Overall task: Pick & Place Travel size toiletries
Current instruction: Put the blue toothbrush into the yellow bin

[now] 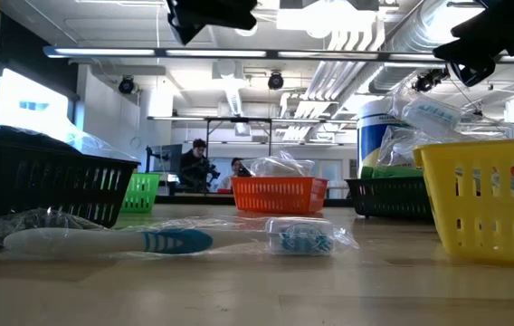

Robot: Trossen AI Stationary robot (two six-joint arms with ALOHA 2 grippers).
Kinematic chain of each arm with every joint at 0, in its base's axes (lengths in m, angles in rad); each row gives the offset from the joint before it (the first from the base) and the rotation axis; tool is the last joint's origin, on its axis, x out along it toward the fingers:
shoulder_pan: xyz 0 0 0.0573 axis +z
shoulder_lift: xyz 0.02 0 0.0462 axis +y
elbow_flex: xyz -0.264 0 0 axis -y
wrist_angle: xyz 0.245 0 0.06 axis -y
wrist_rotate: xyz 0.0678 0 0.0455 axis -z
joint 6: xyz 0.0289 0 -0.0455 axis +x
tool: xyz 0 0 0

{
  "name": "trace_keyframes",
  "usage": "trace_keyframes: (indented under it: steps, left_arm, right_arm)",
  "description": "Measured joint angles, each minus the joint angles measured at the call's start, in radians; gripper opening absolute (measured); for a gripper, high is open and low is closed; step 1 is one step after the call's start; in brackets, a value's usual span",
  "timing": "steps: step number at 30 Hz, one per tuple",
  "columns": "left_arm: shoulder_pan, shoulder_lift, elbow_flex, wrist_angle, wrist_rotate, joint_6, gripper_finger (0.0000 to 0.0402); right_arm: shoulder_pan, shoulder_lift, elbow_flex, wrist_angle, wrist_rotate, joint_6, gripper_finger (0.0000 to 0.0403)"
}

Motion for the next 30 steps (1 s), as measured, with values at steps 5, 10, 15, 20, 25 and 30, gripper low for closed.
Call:
trace_keyframes:
  steps: [5, 10, 15, 20, 25, 30]
  left_arm:
    - [-0.044, 0.049, 0.003, -0.011, -0.018, 0.0, 0.0106]
    - [-0.097, 0.13, 0.027, -0.032, -0.071, -0.026, 0.0106]
    - [-0.123, 0.214, 0.124, -0.138, -0.078, -0.104, 0.0106]
    - [-0.139, 0.313, 0.238, -0.3, -0.074, -0.159, 0.0106]
    - [-0.146, 0.392, 0.3, -0.403, -0.029, -0.171, 0.0106]
    - [-0.144, 0.409, 0.304, -0.388, 0.03, -0.171, 0.0106]
  right_arm:
    - [0.0, 0.0, 0.0, -0.001, 0.0, 0.0, 0.0174]
    - [0.0, 0.0, 0.0, 0.0, 0.001, -0.006, 0.0174]
    - [0.0, 0.0, 0.0, 0.0, 0.0, -0.002, 0.0174]
    - [0.0, 0.0, 0.0, 0.0, 0.0, 0.0, 0.0174]
    - [0.0, 0.0, 0.0, 0.0, 0.0, 0.0, 0.0174]
    - [0.0, 0.003, 0.0, -0.003, 0.0, 0.0, 0.0174]
